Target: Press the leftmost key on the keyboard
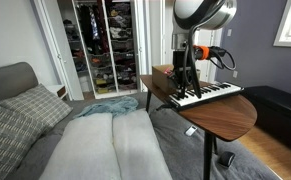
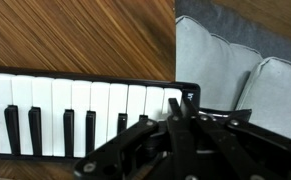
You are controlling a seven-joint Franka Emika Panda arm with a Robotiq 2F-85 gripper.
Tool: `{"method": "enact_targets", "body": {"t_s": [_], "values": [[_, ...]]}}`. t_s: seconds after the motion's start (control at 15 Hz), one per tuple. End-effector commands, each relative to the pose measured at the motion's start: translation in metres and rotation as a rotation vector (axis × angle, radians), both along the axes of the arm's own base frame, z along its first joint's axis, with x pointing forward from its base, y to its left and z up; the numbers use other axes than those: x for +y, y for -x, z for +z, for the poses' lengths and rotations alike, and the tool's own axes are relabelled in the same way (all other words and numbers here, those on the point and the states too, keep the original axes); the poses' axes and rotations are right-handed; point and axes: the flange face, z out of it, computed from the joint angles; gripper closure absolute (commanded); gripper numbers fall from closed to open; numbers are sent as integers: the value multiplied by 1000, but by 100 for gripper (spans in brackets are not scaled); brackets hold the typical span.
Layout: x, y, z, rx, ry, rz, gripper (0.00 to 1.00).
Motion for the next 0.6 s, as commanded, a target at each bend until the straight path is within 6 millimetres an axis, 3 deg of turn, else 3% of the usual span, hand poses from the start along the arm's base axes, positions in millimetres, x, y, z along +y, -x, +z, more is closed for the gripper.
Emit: {"method": "enact_targets", "body": {"t_s": [0.0, 0.53], "values": [[2, -5, -5, -24, -11, 3, 100], [2, -3, -16, -8, -16, 2, 100]]}}
